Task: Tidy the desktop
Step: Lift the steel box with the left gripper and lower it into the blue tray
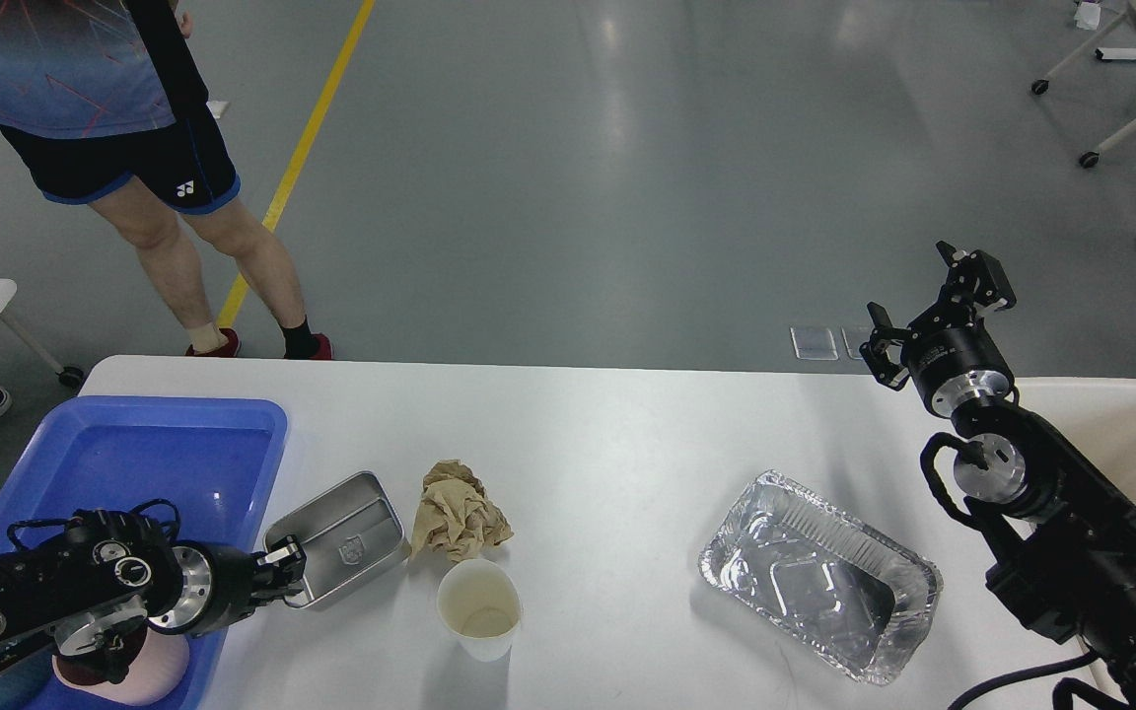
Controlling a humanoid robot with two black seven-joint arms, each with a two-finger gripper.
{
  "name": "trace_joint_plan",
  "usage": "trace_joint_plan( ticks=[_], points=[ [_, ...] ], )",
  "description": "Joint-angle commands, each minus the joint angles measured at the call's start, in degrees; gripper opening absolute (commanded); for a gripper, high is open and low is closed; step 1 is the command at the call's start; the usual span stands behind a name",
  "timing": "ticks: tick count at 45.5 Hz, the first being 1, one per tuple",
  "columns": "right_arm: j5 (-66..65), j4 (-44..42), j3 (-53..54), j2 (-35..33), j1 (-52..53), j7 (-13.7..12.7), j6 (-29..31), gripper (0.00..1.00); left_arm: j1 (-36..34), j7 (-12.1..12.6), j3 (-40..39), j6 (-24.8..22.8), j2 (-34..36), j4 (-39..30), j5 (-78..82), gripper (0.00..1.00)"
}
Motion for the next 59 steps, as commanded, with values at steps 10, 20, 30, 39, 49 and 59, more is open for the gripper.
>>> trace_joint_plan(
  ticks=[10,20,30,39,49,59],
  points=[
    [0.0,0.0,0.1,0.0,-0.2,0.1,-0.1,1.00,-2.9,0.0,-0.6,-2.6,6.8,-4.9,0.0,0.00],
    [0.0,0.0,0.1,0.0,0.0,0.1,-0.1,1.00,-12.1,-0.4,-2.5,-15.9,26.7,-14.4,-0.2,0.00],
    [0.0,0.1,0.1,0.1,0.0,0.1,-0.3,1.00,-13.9,-0.5,-15.1,-29.6,38.6,-15.6,-0.9,0.00],
    [0.0,0.1,0.1,0.1,-0.2,0.1,-0.3,1.00,-14.0,-0.7,-22.0,-37.6,46.6,-15.6,-1.9,0.00],
    [0.0,0.1,0.1,0.1,-0.1,0.1,-0.3,1.00,-14.0,-0.7,-25.0,-42.0,53.2,-15.6,-6.8,0.00],
    [0.0,0.1,0.1,0.0,-0.1,0.0,-0.3,1.00,-13.8,-1.2,-24.2,-42.0,53.4,-14.3,-7.0,0.00]
  ],
)
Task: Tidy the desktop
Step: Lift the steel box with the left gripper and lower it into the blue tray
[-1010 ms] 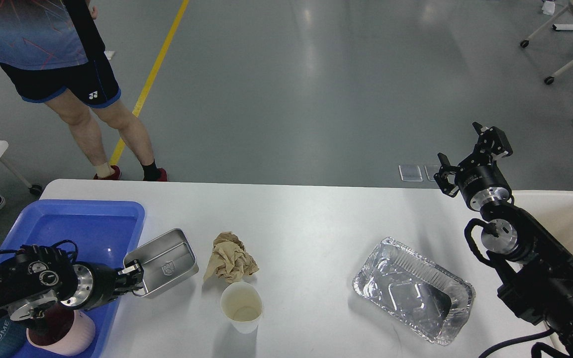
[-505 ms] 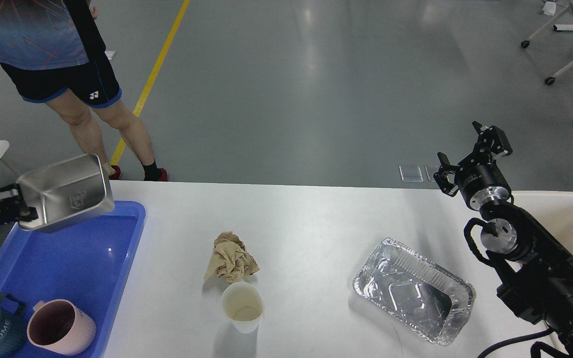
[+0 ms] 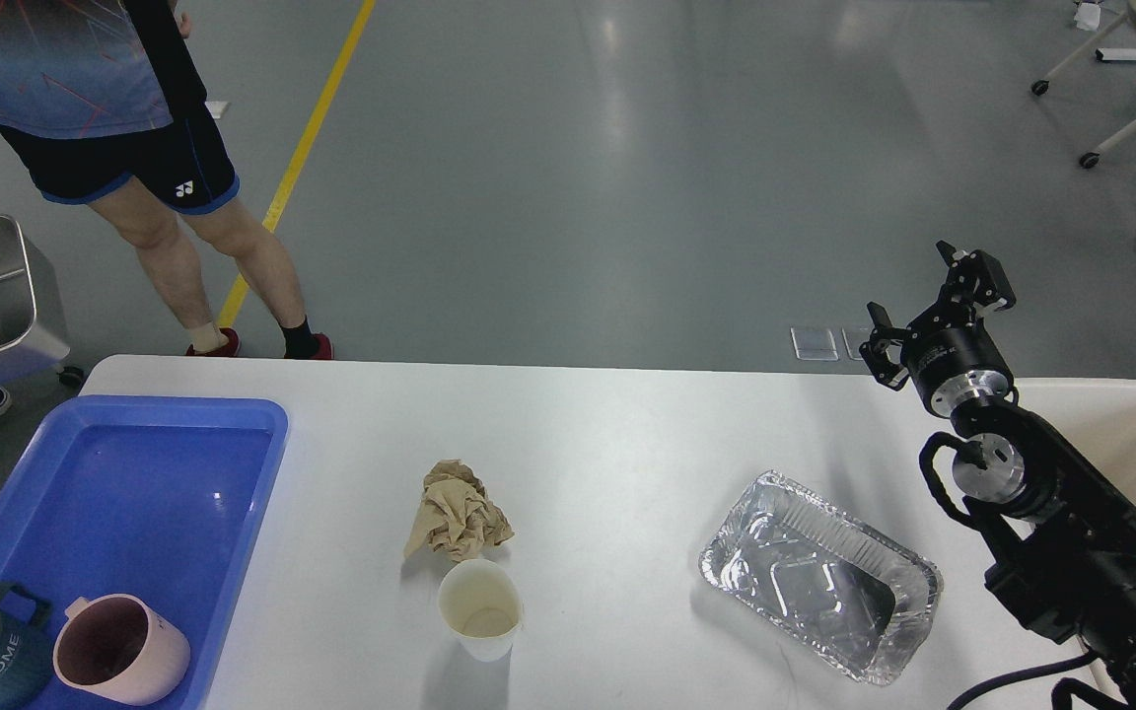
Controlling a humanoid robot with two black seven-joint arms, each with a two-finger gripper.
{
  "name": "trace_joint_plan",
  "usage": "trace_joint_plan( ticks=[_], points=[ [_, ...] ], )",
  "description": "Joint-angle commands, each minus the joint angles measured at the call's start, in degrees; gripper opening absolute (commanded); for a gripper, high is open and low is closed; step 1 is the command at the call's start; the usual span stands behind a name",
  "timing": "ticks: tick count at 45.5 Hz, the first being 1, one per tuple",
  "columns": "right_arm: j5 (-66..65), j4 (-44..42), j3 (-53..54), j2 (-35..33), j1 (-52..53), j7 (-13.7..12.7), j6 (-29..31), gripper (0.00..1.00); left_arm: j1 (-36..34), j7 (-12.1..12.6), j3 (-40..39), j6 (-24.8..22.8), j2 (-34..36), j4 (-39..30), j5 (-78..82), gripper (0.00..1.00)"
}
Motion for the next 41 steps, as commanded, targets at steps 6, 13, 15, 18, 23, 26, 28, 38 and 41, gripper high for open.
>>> trace_joint_plan(
  ticks=[6,13,15,18,23,26,28,38,41],
  points=[
    [0.0,0.1,0.0,0.0,-0.4,0.0,0.0,1.00,0.2,-0.3,3.3,3.6,-4.9,3.4,-0.2,0.00],
    [0.0,0.6,0.0,0.1,-0.7,-0.1,0.0,1.00,0.4,-0.3,6.6,6.5,-11.1,9.6,0.0,0.01],
    [0.0,0.4,0.0,0.0,-0.7,-0.1,0.0,1.00,0.6,-0.3,6.6,6.9,-13.1,11.2,0.4,0.01],
    [0.0,0.3,0.0,0.0,-0.6,-0.1,0.0,1.00,1.1,-0.2,7.0,8.7,-16.5,13.7,0.7,0.01],
    [0.0,0.2,0.0,0.1,-0.3,-0.1,-0.1,1.00,2.4,-0.3,10.8,13.0,-23.7,19.1,0.7,0.01],
    [0.0,0.2,0.0,0.2,-0.2,-0.1,-0.3,1.00,3.6,-0.3,12.4,16.2,-29.0,23.2,0.7,0.01],
    [0.0,0.2,-0.1,0.2,-0.2,-0.1,-0.3,1.00,5.2,-0.4,12.9,18.1,-32.4,26.1,0.6,0.01],
    [0.0,0.1,0.0,-0.1,-0.8,-0.1,-0.1,1.00,10.1,-0.6,12.4,21.5,-46.1,40.3,0.4,0.01],
    [0.0,0.1,0.0,-0.1,-1.1,-0.1,-0.1,1.00,10.2,-0.7,12.6,22.3,-48.6,42.7,0.5,0.02]
  ],
)
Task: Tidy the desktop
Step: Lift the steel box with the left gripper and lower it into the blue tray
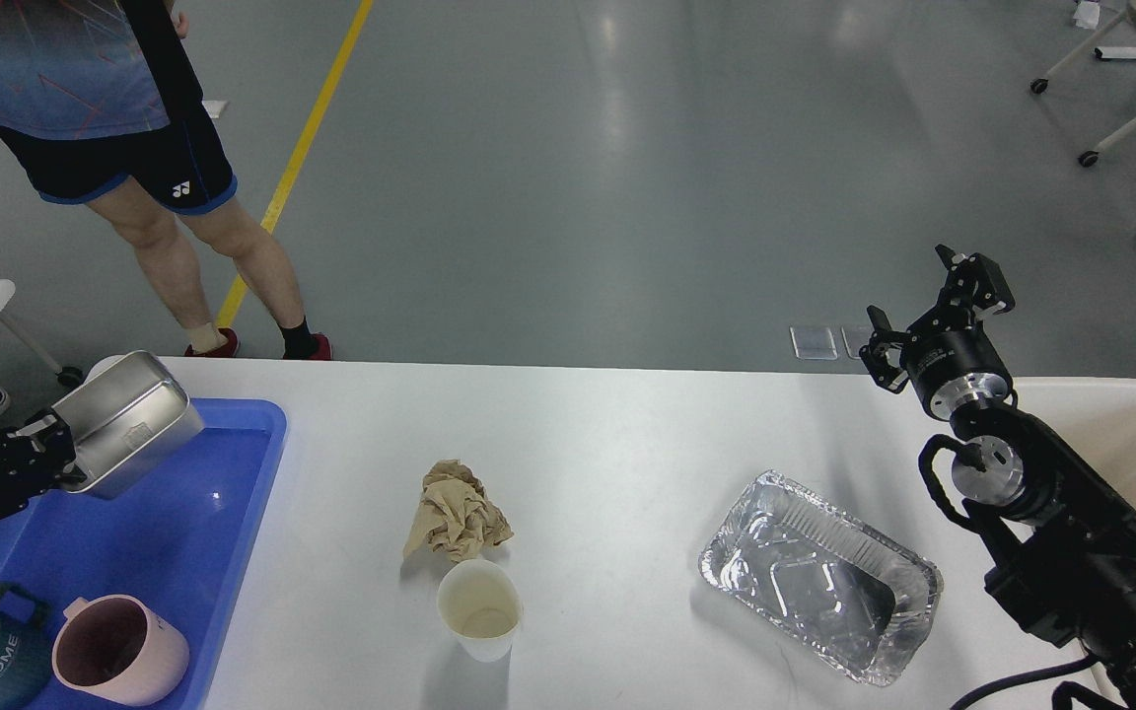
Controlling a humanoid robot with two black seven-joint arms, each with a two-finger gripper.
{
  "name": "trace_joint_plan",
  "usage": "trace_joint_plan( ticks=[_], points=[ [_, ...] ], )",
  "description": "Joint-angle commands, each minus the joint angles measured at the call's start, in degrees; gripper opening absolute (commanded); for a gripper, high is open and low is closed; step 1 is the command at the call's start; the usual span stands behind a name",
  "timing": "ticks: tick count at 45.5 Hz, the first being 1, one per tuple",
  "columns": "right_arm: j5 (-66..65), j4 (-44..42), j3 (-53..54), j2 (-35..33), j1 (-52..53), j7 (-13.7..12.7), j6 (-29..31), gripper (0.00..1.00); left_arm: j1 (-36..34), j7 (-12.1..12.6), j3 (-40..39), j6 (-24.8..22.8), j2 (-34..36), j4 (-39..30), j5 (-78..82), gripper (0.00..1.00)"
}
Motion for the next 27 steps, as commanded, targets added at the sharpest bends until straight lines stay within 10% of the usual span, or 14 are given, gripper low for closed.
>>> trace_joint_plan(
  ticks=[1,27],
  points=[
    [0.0,0.0,0.0,0.0,-0.6,0.0,0.1,1.00,0.7,-0.2,0.1,1.6,-5.8,5.9,-0.1,0.02],
    [0.0,0.1,0.0,0.2,-0.9,0.0,0.1,1.00,3.0,-1.6,0.3,4.9,-10.9,16.4,-0.6,0.08]
  ],
)
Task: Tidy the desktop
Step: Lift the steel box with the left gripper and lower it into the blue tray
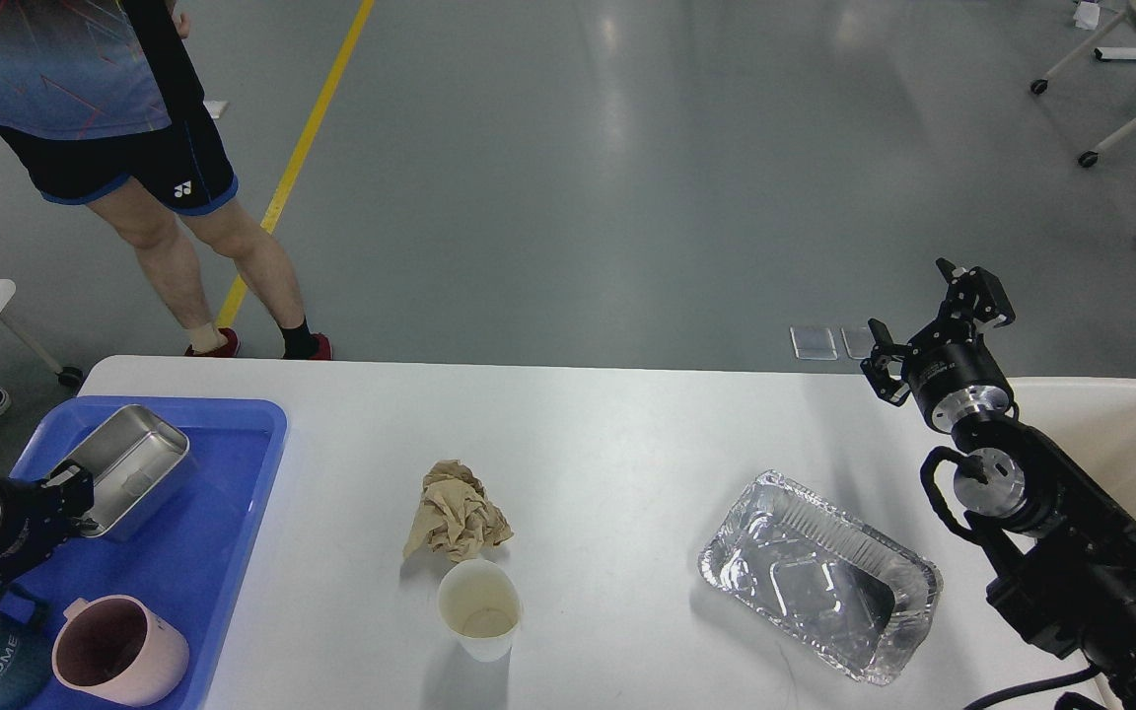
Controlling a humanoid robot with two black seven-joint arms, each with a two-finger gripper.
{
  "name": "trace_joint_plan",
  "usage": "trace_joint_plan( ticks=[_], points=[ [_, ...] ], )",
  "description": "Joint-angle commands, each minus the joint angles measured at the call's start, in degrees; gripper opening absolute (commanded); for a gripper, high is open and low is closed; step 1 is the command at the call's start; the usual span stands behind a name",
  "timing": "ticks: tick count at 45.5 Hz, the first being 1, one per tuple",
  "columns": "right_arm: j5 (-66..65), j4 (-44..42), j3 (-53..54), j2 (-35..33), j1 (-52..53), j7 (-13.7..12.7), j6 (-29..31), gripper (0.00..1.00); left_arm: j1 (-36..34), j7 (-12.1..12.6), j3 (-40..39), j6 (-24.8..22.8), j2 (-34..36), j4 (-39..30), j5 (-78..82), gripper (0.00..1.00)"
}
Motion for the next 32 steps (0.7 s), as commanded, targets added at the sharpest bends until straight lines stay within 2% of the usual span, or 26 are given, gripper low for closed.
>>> trace_joint_plan(
  ticks=[1,9,15,19,23,24,26,29,32],
  points=[
    [0.0,0.1,0.0,0.2,0.1,0.0,0.0,1.00,0.0,0.0,0.0,0.9,-0.8,0.9,-0.5,0.10],
    [0.0,0.1,0.0,0.1,0.1,0.0,0.0,1.00,0.0,0.0,0.0,2.4,-1.3,1.0,-0.5,0.32],
    [0.0,0.1,0.0,0.1,0.0,0.0,0.0,1.00,0.5,0.1,0.3,2.5,-1.5,1.0,-0.3,0.36],
    [0.0,0.1,0.0,0.1,0.1,0.0,0.0,1.00,0.5,0.1,0.3,2.5,-1.5,1.0,-0.3,0.44],
    [0.0,0.1,0.0,0.1,0.1,0.0,0.0,1.00,0.0,0.1,0.2,2.4,-1.5,0.9,-0.5,0.59],
    [0.0,0.1,0.0,0.1,0.1,0.0,0.0,1.00,-0.2,0.1,0.1,2.4,-1.5,0.8,-0.5,0.69],
    [0.0,0.1,0.0,0.2,0.1,0.0,0.0,1.00,-0.5,0.1,-0.2,2.3,-1.3,0.2,-0.5,0.76],
    [0.0,0.1,0.0,0.2,0.1,0.0,0.0,1.00,-0.7,0.1,-0.6,1.6,-0.7,-0.7,-0.5,0.81],
    [0.0,0.1,0.0,0.2,0.1,0.1,0.0,1.00,-1.4,0.1,-0.6,1.6,0.1,-3.3,-0.5,0.82]
  ],
)
